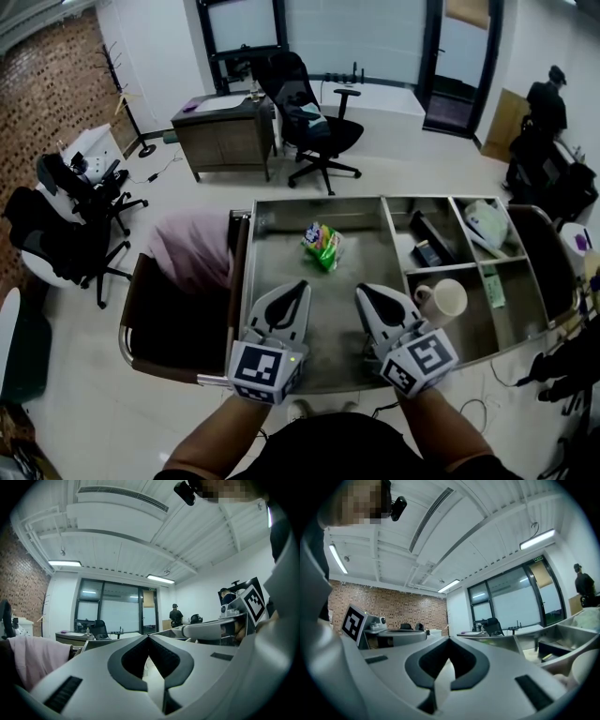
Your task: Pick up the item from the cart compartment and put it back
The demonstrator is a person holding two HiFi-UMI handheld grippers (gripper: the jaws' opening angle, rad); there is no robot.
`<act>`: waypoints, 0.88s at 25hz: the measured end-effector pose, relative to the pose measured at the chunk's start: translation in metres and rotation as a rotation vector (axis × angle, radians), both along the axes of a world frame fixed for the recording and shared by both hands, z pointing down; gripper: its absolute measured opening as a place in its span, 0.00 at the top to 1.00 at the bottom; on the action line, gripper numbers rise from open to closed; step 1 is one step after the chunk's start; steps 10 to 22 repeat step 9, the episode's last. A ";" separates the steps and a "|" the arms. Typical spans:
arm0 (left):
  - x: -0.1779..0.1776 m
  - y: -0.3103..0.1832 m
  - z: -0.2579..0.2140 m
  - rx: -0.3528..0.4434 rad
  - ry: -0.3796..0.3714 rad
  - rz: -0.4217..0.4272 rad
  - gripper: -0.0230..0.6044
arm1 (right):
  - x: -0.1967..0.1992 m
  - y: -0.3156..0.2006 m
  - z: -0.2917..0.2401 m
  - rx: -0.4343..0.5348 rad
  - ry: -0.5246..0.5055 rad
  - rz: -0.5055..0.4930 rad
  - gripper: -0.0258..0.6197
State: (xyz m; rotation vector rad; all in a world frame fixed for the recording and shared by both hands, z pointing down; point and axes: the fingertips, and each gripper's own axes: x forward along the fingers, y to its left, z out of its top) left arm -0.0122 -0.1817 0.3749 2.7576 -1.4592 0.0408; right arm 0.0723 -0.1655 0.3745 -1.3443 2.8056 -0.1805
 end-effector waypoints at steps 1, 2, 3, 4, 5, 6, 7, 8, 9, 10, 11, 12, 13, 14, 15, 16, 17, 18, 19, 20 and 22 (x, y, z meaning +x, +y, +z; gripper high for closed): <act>0.000 0.000 0.000 0.001 0.000 0.000 0.96 | 0.000 0.000 0.000 -0.002 0.000 0.000 0.94; 0.000 0.000 0.000 0.001 0.001 0.000 0.96 | 0.000 0.000 0.001 -0.003 0.000 0.000 0.94; 0.000 0.001 0.000 0.000 0.002 0.001 0.96 | 0.000 0.000 0.001 -0.004 0.000 0.000 0.94; 0.000 0.001 0.000 0.000 0.003 0.001 0.96 | 0.000 0.000 0.001 -0.005 0.000 -0.001 0.94; -0.001 0.000 0.000 0.002 0.002 0.000 0.96 | -0.001 0.000 0.001 -0.004 0.000 -0.002 0.94; -0.001 0.000 0.000 0.004 0.002 0.000 0.96 | -0.001 0.000 0.001 -0.004 -0.001 -0.002 0.94; -0.001 0.000 0.000 0.005 0.002 0.001 0.96 | -0.001 -0.001 0.001 -0.004 -0.002 -0.002 0.94; -0.001 -0.001 0.000 0.006 0.002 0.001 0.96 | -0.001 -0.001 0.001 -0.004 -0.003 -0.001 0.94; -0.001 -0.001 -0.001 0.006 0.003 0.002 0.96 | -0.001 -0.001 0.001 -0.004 -0.005 -0.001 0.94; -0.001 -0.001 -0.001 0.006 0.003 0.002 0.96 | -0.001 -0.001 0.001 -0.004 -0.005 -0.001 0.94; -0.001 -0.001 -0.001 0.006 0.003 0.002 0.96 | -0.001 -0.001 0.001 -0.004 -0.005 -0.001 0.94; -0.001 -0.001 -0.001 0.006 0.003 0.002 0.96 | -0.001 -0.001 0.001 -0.004 -0.005 -0.001 0.94; -0.001 -0.001 -0.001 0.006 0.003 0.002 0.96 | -0.001 -0.001 0.001 -0.004 -0.005 -0.001 0.94; -0.001 -0.001 -0.001 0.006 0.003 0.002 0.96 | -0.001 -0.001 0.001 -0.004 -0.005 -0.001 0.94; -0.001 -0.001 -0.001 0.006 0.003 0.002 0.96 | -0.001 -0.001 0.001 -0.004 -0.005 -0.001 0.94; -0.001 -0.001 -0.001 0.006 0.003 0.002 0.96 | -0.001 -0.001 0.001 -0.004 -0.005 -0.001 0.94; -0.001 -0.001 -0.001 0.006 0.003 0.002 0.96 | -0.001 -0.001 0.001 -0.004 -0.005 -0.001 0.94; -0.001 -0.001 -0.001 0.006 0.003 0.002 0.96 | -0.001 -0.001 0.001 -0.004 -0.005 -0.001 0.94; -0.001 -0.001 -0.001 0.006 0.003 0.002 0.96 | -0.001 -0.001 0.001 -0.004 -0.005 -0.001 0.94; -0.001 -0.001 -0.001 0.006 0.003 0.002 0.96 | -0.001 -0.001 0.001 -0.004 -0.005 -0.001 0.94; -0.001 -0.001 -0.001 0.006 0.003 0.002 0.96 | -0.001 -0.001 0.001 -0.004 -0.005 -0.001 0.94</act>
